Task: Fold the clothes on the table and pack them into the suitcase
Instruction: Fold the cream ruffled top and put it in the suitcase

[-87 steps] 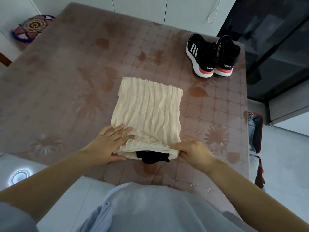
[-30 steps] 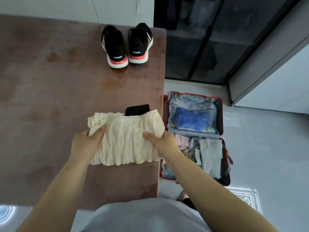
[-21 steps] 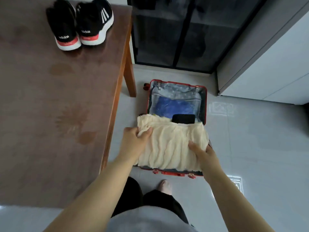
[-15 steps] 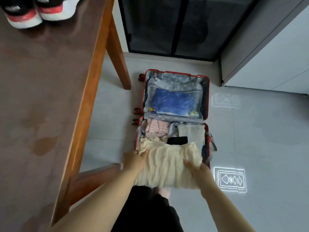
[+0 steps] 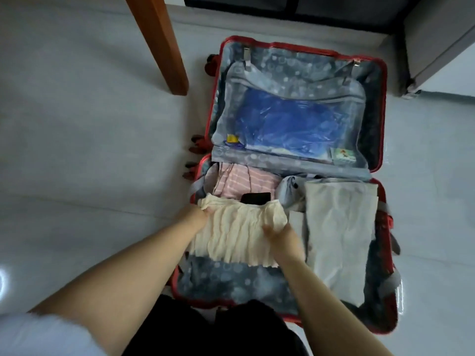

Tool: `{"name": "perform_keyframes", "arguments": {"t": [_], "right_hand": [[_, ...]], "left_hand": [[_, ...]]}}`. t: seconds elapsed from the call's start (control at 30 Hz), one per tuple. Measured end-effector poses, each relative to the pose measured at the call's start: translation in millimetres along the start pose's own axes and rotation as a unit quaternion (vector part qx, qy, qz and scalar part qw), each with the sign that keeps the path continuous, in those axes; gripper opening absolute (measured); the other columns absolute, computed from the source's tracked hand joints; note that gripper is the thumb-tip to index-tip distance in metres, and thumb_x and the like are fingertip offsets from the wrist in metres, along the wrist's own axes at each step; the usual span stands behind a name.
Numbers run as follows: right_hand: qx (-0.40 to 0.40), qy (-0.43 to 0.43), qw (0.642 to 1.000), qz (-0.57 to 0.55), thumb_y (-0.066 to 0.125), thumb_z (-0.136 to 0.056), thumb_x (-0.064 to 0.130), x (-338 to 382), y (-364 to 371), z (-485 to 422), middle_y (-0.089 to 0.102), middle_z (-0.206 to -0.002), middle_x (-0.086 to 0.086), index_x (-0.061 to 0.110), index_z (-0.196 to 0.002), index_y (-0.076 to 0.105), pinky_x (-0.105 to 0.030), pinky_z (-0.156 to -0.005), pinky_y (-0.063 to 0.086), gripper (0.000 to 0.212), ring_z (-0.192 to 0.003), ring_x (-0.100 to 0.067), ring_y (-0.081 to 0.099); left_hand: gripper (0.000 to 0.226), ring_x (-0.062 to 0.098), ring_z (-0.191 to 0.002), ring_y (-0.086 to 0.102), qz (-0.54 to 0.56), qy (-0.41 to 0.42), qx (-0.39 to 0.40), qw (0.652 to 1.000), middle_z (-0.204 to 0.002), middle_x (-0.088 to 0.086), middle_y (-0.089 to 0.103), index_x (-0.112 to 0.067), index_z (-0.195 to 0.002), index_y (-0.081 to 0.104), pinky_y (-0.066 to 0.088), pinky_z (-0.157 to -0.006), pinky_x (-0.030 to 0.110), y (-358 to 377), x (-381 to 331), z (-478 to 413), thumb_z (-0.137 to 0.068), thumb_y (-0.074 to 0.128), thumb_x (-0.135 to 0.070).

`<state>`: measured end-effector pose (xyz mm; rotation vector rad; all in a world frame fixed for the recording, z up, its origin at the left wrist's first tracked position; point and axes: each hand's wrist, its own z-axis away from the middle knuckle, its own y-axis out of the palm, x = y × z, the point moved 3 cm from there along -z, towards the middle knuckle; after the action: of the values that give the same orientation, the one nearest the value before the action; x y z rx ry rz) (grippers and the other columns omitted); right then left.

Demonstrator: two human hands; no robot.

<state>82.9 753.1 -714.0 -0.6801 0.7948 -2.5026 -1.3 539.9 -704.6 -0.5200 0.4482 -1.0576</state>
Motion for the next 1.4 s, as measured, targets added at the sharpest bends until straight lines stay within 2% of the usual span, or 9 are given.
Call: {"name": "perform_keyframes", "arguments": {"t": [0.1, 0.2, 0.3, 0.37, 0.5, 0.6, 0.77, 1.1, 1.4], "right_hand": [[0.029, -0.018, 0.999, 0.002, 0.048, -0.092, 0.042, -6.3, 49.9, -66.4, 0.059, -0.119, -0.018, 0.005, -0.123, 0.035, -0.04, -0.085, 0.044, 0.05, -0.109, -0.035, 0.056], [-0.063, -0.098, 0.993, 0.036, 0.058, -0.087, 0.031, -19.7, 69.8, -93.6, 0.047, -0.129, -0.02, 0.003, -0.132, 0.031, -0.044, -0.088, 0.047, 0.059, -0.114, -0.038, 0.051], [-0.182, -0.308, 0.917, 0.176, 0.064, -0.077, 0.025, -27.0, 82.2, -86.0, 0.054, -0.119, -0.02, 0.005, -0.127, 0.043, -0.043, -0.09, 0.048, 0.059, -0.105, -0.035, 0.053], [-0.159, -0.395, 0.868, 0.255, 0.047, -0.076, 0.036, -17.5, 88.2, -75.0, 0.059, -0.119, -0.016, 0.013, -0.123, 0.046, -0.042, -0.101, 0.035, 0.052, -0.107, -0.031, 0.052], [0.061, -0.352, 0.857, 0.371, 0.027, -0.097, 0.043, -11.2, 92.5, -77.4, 0.004, -0.158, -0.008, 0.026, -0.148, 0.006, -0.044, -0.115, -0.008, 0.058, -0.145, -0.026, 0.005], [0.14, -0.292, 0.854, 0.407, 0.028, -0.097, 0.047, -11.1, 96.5, -92.3, -0.008, -0.158, -0.005, 0.032, -0.148, -0.003, -0.048, -0.115, -0.002, 0.062, -0.145, -0.024, -0.004], [0.119, -0.225, 0.923, 0.289, 0.039, -0.096, 0.043, 3.3, 70.3, -62.5, 0.005, -0.158, -0.005, 0.029, -0.149, 0.002, -0.039, -0.117, 0.01, 0.067, -0.144, -0.026, 0.008], [0.061, -0.261, 0.938, 0.22, 0.043, -0.096, 0.037, 148.8, -162.4, 171.5, 0.018, -0.155, -0.004, 0.021, -0.15, 0.008, -0.037, -0.116, 0.017, 0.066, -0.14, -0.025, 0.022], [-0.018, -0.463, 0.876, 0.133, 0.053, -0.092, 0.031, 388.7, -290.3, 352.4, 0.04, -0.139, -0.011, 0.013, -0.142, 0.03, -0.043, -0.106, 0.032, 0.058, -0.124, -0.03, 0.041]], "left_hand": [[0.042, 0.038, -0.117, 0.05, 0.025, 0.045, -0.114, 0.992, -0.129, 0.025, 0.051, 0.006, -0.127, 0.047, 0.039, -0.095, 0.039, 20.2, -8.3, -62.8, -0.098, 0.042, -0.024], [0.041, 0.037, -0.113, 0.049, 0.05, 0.17, -0.212, 0.961, -0.127, 0.02, 0.047, -0.003, -0.13, 0.044, 0.039, -0.09, 0.037, 35.9, -14.0, -85.8, -0.089, 0.049, -0.004], [0.043, 0.034, -0.114, 0.047, -0.03, 0.32, -0.209, 0.924, -0.125, 0.013, 0.048, -0.011, -0.125, 0.053, 0.038, -0.09, 0.035, 53.1, -18.8, -79.1, -0.084, 0.049, 0.003], [0.042, 0.034, -0.124, 0.04, -0.111, 0.369, -0.152, 0.91, -0.133, 0.011, 0.045, -0.016, -0.129, 0.051, 0.034, -0.099, 0.035, 63.0, -17.5, -69.4, -0.089, 0.048, -0.007], [0.064, 0.028, -0.144, -0.004, -0.292, 0.253, 0.021, 0.922, -0.158, 0.001, -0.006, -0.028, -0.149, 0.0, 0.002, -0.117, 0.041, 82.4, 6.2, -73.7, -0.097, 0.032, -0.047], [0.066, 0.027, -0.144, -0.012, -0.32, 0.235, 0.06, 0.916, -0.157, 0.002, -0.013, -0.029, -0.148, -0.006, -0.004, -0.117, 0.041, 93.1, 7.4, -90.7, -0.096, 0.027, -0.052], [0.059, 0.026, -0.144, -0.01, -0.262, 0.214, 0.024, 0.94, -0.157, 0.001, -0.01, -0.027, -0.149, -0.002, -0.003, -0.116, 0.039, 82.0, 6.3, -56.7, -0.099, 0.027, -0.04], [0.066, 0.024, -0.131, 0.035, -0.032, 0.246, -0.126, 0.96, -0.15, 0.006, 0.029, -0.017, -0.149, -0.002, 0.024, -0.108, 0.034, -120.4, -31.1, 218.0, -0.098, 0.035, -0.037], [0.076, 0.032, -0.124, 0.041, 0.21, 0.272, -0.448, 0.825, -0.14, 0.014, 0.04, -0.004, -0.147, 0.01, 0.03, -0.103, 0.036, -403.1, -10.4, 385.8, -0.088, 0.056, -0.019]]}}
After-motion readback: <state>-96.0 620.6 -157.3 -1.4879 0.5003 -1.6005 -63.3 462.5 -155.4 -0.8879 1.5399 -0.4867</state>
